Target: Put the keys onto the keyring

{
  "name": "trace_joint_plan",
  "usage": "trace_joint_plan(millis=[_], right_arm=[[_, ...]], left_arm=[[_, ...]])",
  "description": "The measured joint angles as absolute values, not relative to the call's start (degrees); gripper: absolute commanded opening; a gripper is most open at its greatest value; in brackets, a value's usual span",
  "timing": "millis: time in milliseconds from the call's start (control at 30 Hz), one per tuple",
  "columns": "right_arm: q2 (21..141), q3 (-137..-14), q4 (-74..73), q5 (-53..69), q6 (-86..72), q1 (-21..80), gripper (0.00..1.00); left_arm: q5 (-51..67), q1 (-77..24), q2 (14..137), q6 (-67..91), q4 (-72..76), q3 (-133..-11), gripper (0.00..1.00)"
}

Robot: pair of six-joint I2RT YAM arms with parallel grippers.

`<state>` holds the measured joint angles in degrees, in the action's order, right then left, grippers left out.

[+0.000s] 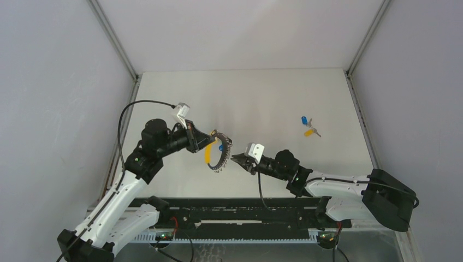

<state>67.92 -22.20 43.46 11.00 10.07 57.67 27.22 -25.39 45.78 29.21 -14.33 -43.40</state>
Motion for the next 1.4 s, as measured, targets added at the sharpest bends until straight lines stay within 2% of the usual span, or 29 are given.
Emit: trace_joint_plan(millis=[500, 1033, 1400], right_arm=[[69.8, -22.6, 43.3, 11.3, 8.9, 59.5, 0.11], [72.0, -23.8, 43.9, 10.2, 8.1, 59.8, 0.07], [72.1, -23.8, 43.7, 9.4, 6.3, 59.7, 0.10]], left_arm=[[27.2, -25.4, 45.8, 28.9, -14.3, -43.4, 0.00], [27.2, -25.8, 45.8, 28.9, -14.3, -43.4, 0.00], [27.2, -26.0, 45.9, 27.8, -15.2, -43.7, 0.00]])
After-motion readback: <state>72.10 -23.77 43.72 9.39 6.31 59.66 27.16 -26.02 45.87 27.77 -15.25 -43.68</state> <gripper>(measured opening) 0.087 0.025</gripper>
